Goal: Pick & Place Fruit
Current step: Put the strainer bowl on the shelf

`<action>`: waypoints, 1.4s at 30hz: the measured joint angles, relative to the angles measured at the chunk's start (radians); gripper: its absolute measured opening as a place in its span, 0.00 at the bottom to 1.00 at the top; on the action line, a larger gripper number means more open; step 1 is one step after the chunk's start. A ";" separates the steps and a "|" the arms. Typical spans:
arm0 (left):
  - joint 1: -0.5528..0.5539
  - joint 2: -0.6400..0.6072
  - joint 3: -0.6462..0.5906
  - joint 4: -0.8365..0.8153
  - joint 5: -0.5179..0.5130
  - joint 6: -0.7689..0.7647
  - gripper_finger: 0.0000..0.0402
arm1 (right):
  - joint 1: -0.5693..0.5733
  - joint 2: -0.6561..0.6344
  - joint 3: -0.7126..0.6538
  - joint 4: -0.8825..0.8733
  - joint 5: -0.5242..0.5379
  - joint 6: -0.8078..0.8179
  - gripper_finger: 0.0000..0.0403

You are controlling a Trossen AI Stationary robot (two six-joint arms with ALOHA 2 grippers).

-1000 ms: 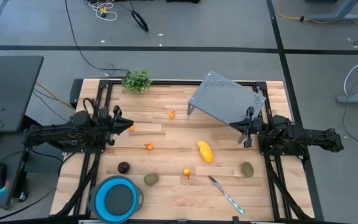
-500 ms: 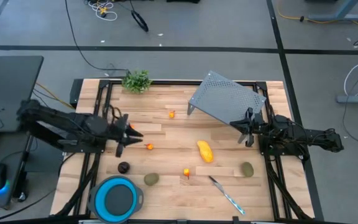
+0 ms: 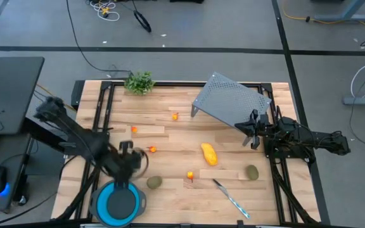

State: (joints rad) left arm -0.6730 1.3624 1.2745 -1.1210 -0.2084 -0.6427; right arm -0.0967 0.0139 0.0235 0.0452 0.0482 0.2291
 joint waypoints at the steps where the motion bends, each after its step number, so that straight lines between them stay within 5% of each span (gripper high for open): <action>1: -0.018 0.036 0.018 -0.030 0.021 -0.025 0.26 | 0.000 0.000 0.000 0.000 0.000 0.000 0.00; 8: -0.112 0.208 0.045 -0.088 0.158 -0.168 0.38 | 0.000 0.000 0.000 -0.001 0.001 0.000 0.00; 20: -0.170 0.239 0.039 -0.160 0.072 -0.284 0.72 | 0.000 0.000 0.000 -0.003 0.002 0.000 0.00; 42: -0.174 0.152 -0.317 0.094 0.161 -0.411 0.66 | 0.000 0.000 0.001 -0.003 0.002 0.000 0.00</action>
State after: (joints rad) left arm -0.8465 1.5148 0.9580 -1.0273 -0.0475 -1.0542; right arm -0.0963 0.0135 0.0242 0.0422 0.0505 0.2287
